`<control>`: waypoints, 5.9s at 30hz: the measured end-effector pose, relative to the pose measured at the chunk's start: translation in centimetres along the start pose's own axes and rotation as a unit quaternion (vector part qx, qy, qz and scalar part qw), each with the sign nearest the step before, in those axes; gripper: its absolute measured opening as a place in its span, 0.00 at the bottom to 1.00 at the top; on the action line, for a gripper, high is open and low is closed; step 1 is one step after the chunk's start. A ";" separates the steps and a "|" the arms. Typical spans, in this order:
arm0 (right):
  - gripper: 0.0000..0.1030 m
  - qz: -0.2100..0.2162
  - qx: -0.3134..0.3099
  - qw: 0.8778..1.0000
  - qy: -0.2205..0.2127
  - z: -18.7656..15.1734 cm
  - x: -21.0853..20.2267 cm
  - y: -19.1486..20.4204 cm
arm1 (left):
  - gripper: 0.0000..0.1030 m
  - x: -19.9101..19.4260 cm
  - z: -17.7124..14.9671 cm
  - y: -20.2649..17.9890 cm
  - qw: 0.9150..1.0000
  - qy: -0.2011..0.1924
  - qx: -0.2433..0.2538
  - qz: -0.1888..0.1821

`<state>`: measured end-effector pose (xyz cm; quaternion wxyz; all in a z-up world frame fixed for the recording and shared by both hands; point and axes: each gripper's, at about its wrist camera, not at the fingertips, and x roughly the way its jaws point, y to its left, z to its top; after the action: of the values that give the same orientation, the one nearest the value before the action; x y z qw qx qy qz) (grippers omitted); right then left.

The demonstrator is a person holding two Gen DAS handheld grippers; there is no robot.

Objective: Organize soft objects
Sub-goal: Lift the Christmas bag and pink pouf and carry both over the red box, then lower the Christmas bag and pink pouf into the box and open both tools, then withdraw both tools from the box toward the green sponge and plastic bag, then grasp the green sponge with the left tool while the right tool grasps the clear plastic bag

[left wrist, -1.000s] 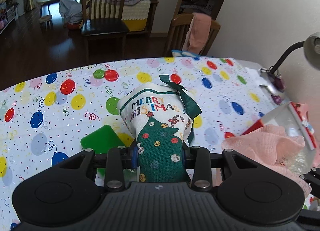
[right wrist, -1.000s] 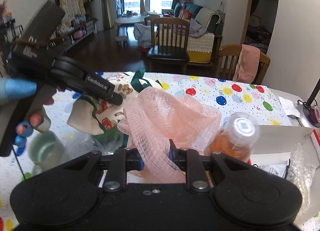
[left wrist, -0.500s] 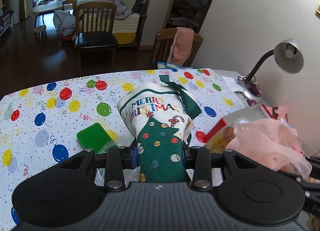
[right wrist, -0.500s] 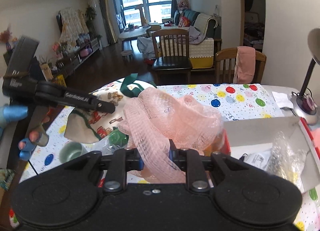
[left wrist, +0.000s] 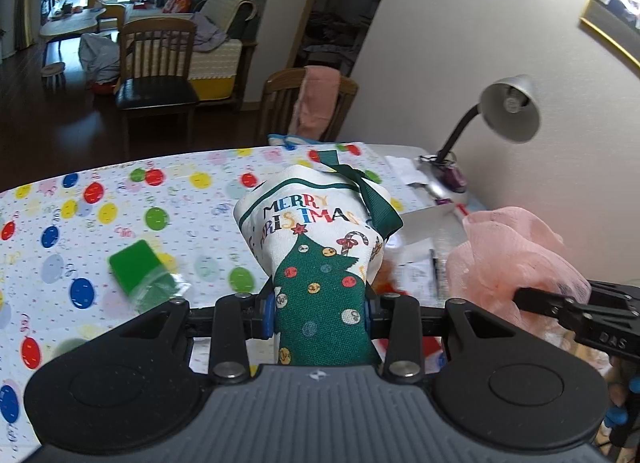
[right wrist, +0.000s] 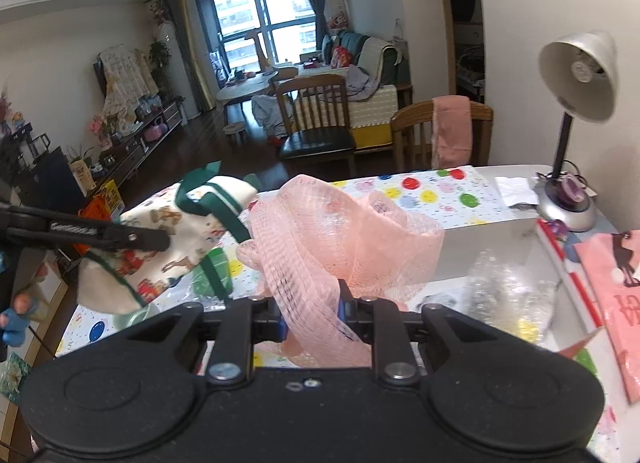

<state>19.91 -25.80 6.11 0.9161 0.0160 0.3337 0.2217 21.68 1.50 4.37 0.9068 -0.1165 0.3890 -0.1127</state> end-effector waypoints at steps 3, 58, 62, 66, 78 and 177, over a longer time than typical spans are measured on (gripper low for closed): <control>0.20 -0.007 0.002 1.000 -0.004 -0.2 -1.1 -1.6 | 0.35 -0.2 -0.2 -1.8 1.000 -0.001 0.001 -0.013; 0.22 -0.041 -0.016 0.995 0.092 -1.6 7.1 -20.0 | 0.35 23.4 -0.7 -19.4 0.994 0.071 0.004 0.080; 0.25 -0.040 -0.019 0.994 0.105 -1.8 8.3 -20.2 | 0.35 24.5 -1.3 -19.4 0.993 0.085 0.012 0.083; 0.29 -0.038 -0.020 0.992 0.118 -2.4 8.8 -20.3 | 0.37 25.3 -2.0 -19.3 0.992 0.097 0.013 0.081; 0.62 -0.039 -0.042 0.992 0.115 -2.8 8.1 -20.0 | 0.61 25.6 -2.9 -19.0 0.991 0.106 0.015 0.076; 0.87 0.129 -0.323 0.921 0.174 -4.2 25.8 20.5 | 0.99 19.9 4.1 20.3 0.960 0.195 -0.167 0.114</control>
<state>26.73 2.95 -9.07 0.7623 -0.2766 0.3932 0.4334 40.32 15.35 -12.49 0.7876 -0.1973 0.5825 0.0373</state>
